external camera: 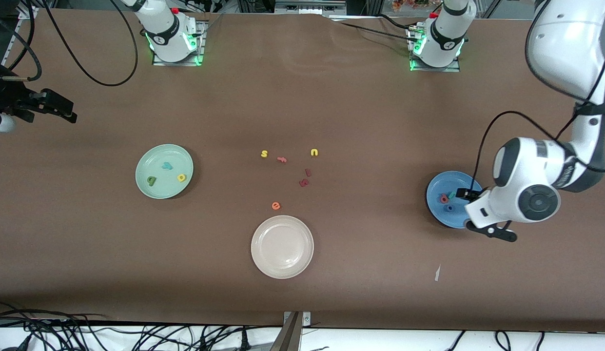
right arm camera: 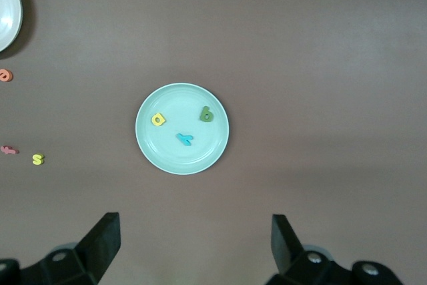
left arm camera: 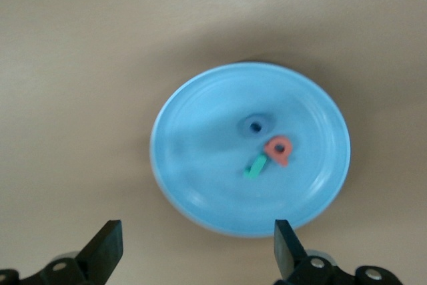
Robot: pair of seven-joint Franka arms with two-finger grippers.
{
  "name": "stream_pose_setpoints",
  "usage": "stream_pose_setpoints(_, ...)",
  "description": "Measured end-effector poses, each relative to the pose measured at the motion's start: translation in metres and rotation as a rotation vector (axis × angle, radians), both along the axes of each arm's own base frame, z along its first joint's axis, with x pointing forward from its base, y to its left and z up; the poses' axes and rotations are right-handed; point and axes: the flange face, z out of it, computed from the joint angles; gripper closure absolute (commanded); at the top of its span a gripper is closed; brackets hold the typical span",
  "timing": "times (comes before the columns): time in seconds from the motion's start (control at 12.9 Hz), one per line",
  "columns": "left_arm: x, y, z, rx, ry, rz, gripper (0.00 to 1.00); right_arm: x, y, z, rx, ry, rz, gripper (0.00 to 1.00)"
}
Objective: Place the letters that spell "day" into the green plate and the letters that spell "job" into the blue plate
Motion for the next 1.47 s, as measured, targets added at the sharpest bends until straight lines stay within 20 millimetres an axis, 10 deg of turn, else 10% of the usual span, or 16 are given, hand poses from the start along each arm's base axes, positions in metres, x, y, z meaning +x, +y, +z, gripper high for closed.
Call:
stream_pose_setpoints(0.46, -0.02, 0.0, 0.095, -0.001, -0.018, 0.035, 0.0, 0.004, 0.006, -0.006, 0.012, 0.003, 0.005, 0.0)
stream_pose_setpoints(1.24, -0.062, 0.061, 0.252, -0.268, -0.232, 0.261, 0.0, 0.003, 0.006, -0.005, 0.012, 0.001, 0.005, 0.0)
stream_pose_setpoints(1.47, -0.075, 0.048, 0.282, -0.271, -0.278, 0.234, 0.0, 0.003, 0.007, -0.005, 0.012, 0.001, 0.007, 0.0)
